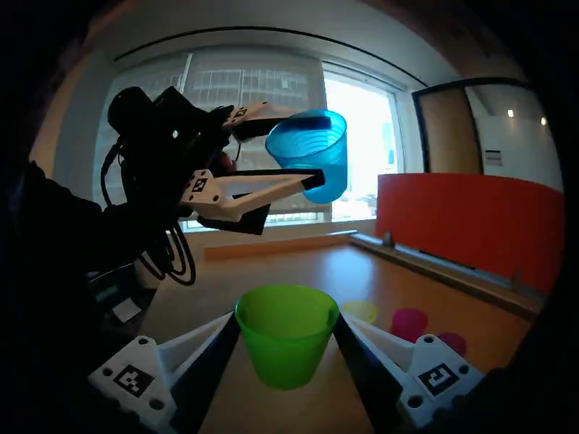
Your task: Pour water
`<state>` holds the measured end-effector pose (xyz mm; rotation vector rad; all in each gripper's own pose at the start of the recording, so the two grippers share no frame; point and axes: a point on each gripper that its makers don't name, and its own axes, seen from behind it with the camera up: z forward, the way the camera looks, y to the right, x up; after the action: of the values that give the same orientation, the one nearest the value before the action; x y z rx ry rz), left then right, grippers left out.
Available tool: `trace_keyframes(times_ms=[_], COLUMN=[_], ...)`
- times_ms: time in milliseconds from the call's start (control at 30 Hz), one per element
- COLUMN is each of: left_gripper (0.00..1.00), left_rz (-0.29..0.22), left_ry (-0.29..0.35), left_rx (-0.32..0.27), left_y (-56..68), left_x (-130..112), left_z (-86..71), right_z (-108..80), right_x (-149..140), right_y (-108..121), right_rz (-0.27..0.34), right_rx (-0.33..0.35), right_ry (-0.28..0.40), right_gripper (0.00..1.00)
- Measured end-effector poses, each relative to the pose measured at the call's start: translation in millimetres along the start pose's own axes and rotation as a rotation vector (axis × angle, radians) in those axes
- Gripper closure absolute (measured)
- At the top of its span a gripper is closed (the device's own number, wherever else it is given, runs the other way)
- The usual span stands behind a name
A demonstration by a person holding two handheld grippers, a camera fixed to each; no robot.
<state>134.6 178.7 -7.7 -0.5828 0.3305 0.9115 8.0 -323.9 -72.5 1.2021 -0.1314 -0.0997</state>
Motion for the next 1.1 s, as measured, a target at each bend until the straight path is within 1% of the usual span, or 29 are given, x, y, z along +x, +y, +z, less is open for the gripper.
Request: trace_keyframes(times_ms=[667, 1100], left_gripper=[0.14, 0.14], left_rz=[0.103, 0.148], left_ry=[-0.004, -0.002], left_rx=[0.003, 0.006], left_y=[0.9, 1.2], left_x=[7.0, 11.6], left_z=[0.9, 0.6], right_z=[1.7, 1.3], right_x=[2.3, 8.9], right_y=[2.6, 3.7], right_rz=[-0.003, -0.017], right_rx=[-0.005, -0.008], right_ry=[0.008, 0.021], right_gripper=[0.09, 0.09])
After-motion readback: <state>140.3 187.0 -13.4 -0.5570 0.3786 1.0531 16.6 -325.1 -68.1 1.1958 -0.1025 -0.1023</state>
